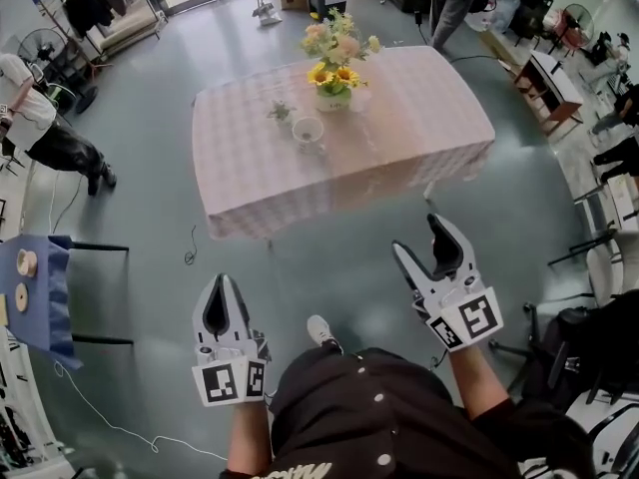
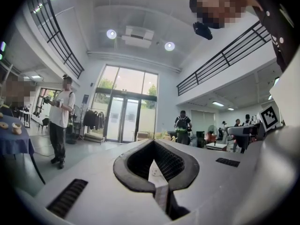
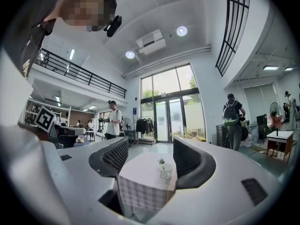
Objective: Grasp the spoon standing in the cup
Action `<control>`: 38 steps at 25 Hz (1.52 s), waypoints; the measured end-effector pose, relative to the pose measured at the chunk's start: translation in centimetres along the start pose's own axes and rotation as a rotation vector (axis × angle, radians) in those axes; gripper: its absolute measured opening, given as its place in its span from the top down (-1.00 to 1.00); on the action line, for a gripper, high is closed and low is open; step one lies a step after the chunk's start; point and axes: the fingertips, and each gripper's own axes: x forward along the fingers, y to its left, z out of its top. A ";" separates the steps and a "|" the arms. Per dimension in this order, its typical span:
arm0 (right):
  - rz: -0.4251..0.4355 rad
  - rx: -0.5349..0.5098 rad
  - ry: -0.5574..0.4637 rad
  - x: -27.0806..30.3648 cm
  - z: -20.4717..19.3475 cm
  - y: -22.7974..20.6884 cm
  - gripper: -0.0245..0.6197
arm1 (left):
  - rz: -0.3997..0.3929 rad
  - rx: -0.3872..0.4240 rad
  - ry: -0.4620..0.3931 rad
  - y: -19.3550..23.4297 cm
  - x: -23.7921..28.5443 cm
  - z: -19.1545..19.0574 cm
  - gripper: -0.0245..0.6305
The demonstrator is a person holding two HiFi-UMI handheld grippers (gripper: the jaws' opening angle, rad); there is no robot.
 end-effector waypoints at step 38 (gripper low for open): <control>0.045 0.004 0.030 25.9 -2.3 -10.7 0.07 | 0.020 -0.055 0.032 7.5 25.1 -1.1 0.89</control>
